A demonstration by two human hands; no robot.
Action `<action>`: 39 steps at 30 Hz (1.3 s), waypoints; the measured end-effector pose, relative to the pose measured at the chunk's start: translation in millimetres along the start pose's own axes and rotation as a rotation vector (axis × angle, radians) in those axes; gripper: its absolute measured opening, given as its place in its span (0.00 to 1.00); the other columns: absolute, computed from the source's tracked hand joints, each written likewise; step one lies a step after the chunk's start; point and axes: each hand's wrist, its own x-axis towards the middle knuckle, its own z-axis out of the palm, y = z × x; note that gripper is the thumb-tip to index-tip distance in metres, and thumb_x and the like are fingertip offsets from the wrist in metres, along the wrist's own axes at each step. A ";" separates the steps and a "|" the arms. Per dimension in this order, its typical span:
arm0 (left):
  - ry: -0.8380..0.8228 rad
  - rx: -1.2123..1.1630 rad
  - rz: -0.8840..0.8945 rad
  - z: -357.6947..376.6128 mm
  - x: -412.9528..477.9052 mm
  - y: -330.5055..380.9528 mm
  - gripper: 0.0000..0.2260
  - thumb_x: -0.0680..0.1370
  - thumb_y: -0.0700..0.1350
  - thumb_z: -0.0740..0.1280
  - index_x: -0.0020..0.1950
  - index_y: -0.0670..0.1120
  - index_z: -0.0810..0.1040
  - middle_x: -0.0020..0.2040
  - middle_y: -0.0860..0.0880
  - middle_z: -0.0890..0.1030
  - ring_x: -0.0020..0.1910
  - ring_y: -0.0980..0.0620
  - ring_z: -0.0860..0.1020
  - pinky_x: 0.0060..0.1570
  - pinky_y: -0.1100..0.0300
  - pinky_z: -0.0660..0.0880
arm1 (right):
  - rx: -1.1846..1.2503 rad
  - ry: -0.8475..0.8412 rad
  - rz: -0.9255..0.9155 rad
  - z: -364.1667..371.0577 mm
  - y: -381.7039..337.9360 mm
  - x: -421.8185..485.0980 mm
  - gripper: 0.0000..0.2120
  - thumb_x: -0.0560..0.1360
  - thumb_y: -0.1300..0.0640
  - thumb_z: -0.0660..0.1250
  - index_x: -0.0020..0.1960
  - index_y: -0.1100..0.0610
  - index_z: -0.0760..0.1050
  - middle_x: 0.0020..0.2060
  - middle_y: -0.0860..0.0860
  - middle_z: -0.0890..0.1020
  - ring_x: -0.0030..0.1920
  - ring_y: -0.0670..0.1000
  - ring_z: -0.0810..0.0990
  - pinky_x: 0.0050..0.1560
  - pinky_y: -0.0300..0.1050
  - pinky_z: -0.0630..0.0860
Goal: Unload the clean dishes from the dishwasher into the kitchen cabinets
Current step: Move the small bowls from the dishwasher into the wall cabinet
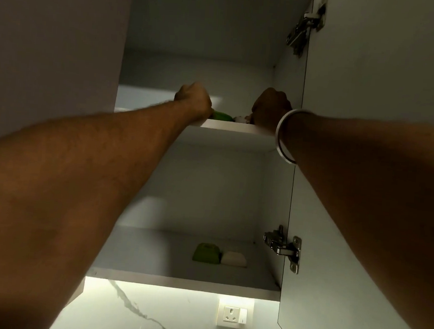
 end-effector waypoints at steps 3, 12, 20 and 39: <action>0.012 -0.016 0.043 -6.9 -19.5 5.1 0.14 0.78 0.55 0.73 0.55 0.47 0.87 0.50 0.46 0.84 0.50 0.48 0.80 0.47 0.54 0.80 | 0.031 -0.010 -0.027 -3.3 -0.7 -11.8 0.16 0.71 0.53 0.78 0.55 0.59 0.82 0.52 0.57 0.83 0.51 0.58 0.83 0.53 0.54 0.83; 0.071 -0.027 0.119 -38.3 -98.9 27.9 0.13 0.82 0.53 0.68 0.59 0.47 0.85 0.55 0.45 0.83 0.50 0.47 0.78 0.49 0.53 0.75 | 0.116 0.013 -0.067 -27.3 -3.6 -69.5 0.13 0.73 0.48 0.70 0.50 0.56 0.84 0.49 0.54 0.84 0.49 0.56 0.83 0.45 0.45 0.78; 0.062 0.059 0.131 -95.7 -198.7 70.4 0.20 0.83 0.55 0.65 0.71 0.46 0.76 0.67 0.42 0.79 0.64 0.41 0.76 0.60 0.48 0.75 | 0.228 0.093 -0.092 -86.8 -20.0 -165.9 0.12 0.79 0.57 0.67 0.62 0.55 0.80 0.58 0.56 0.82 0.57 0.59 0.81 0.57 0.51 0.79; 0.035 0.002 -0.040 -212.1 -471.0 165.0 0.15 0.84 0.48 0.65 0.70 0.48 0.77 0.67 0.46 0.79 0.63 0.46 0.78 0.51 0.59 0.68 | 0.360 0.054 -0.203 -216.4 -17.6 -427.2 0.17 0.80 0.57 0.66 0.68 0.57 0.74 0.62 0.56 0.80 0.65 0.57 0.75 0.60 0.51 0.75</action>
